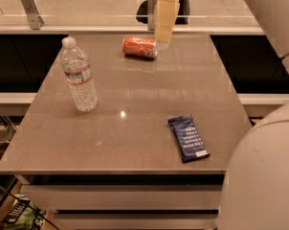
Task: Place coke can upright
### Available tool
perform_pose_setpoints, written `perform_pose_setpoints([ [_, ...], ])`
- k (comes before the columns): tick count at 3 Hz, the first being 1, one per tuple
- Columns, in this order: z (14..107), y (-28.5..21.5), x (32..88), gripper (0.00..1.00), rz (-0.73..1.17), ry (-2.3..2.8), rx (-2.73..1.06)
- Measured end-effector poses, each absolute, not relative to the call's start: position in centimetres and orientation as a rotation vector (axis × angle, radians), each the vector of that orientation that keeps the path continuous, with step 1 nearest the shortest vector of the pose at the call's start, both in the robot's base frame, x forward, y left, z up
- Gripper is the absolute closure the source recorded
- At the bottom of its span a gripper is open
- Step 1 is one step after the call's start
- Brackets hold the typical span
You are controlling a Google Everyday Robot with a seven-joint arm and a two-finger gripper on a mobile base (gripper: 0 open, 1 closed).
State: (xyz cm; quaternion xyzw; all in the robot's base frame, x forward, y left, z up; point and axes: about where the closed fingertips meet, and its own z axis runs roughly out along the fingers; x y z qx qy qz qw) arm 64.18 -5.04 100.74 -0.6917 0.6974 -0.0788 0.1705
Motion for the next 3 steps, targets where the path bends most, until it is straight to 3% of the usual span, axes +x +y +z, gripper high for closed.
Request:
perform_pose_setpoints([
  [3,98.5,-2.8,70.4,0.00,-0.170,1.944,-2.000],
])
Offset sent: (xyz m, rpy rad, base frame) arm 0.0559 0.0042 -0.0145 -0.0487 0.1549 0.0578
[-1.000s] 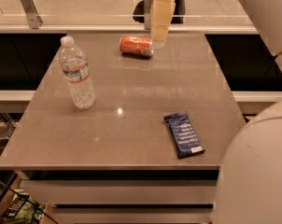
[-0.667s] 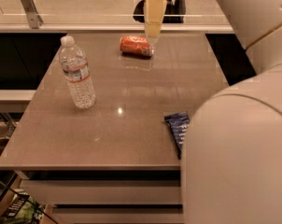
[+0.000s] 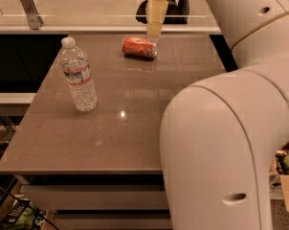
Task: Place coke can upright
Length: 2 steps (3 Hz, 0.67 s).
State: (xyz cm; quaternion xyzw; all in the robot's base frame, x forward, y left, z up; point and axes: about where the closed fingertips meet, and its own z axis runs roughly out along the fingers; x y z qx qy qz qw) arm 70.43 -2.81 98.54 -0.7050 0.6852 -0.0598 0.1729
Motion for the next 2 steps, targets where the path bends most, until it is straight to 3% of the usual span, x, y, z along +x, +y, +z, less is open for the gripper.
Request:
perform_pose_setpoints([
  [2,94.7,-3.2,71.6,0.00,-0.103,2.045,-1.969],
])
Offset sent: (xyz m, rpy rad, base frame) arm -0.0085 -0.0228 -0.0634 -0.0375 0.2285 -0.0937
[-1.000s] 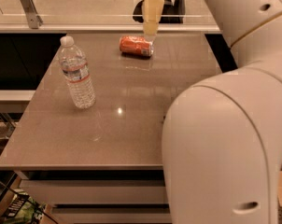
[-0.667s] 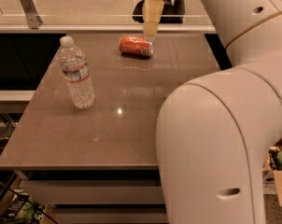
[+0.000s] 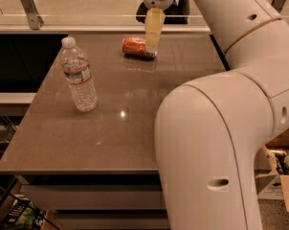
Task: Place coke can upright
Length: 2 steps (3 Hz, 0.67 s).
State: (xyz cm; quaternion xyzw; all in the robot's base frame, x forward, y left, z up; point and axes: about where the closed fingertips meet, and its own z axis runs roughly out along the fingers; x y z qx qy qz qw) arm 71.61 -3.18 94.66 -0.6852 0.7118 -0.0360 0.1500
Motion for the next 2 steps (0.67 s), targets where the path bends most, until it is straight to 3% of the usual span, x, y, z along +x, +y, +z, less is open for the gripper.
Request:
perform_pose_setpoints([
  [2,92.1,-3.0,73.7,0.00,-0.083,2.063,-1.974],
])
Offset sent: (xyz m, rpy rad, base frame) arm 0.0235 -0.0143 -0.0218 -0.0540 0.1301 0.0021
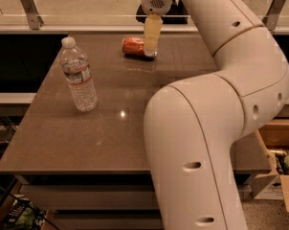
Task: Place coke can upright
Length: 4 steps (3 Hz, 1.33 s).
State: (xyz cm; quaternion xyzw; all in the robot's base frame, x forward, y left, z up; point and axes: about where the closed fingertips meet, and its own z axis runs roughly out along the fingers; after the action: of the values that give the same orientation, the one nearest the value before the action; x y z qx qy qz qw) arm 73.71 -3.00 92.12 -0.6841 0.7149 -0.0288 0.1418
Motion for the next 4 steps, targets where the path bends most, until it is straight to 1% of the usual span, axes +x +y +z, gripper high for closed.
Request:
perform_pose_setpoints([
  [2,90.7,-1.7,75.9,0.00,-0.093,2.037,-1.995],
  [4,89.2,-0.9,76.7,0.00,-0.083,2.039,-2.013],
])
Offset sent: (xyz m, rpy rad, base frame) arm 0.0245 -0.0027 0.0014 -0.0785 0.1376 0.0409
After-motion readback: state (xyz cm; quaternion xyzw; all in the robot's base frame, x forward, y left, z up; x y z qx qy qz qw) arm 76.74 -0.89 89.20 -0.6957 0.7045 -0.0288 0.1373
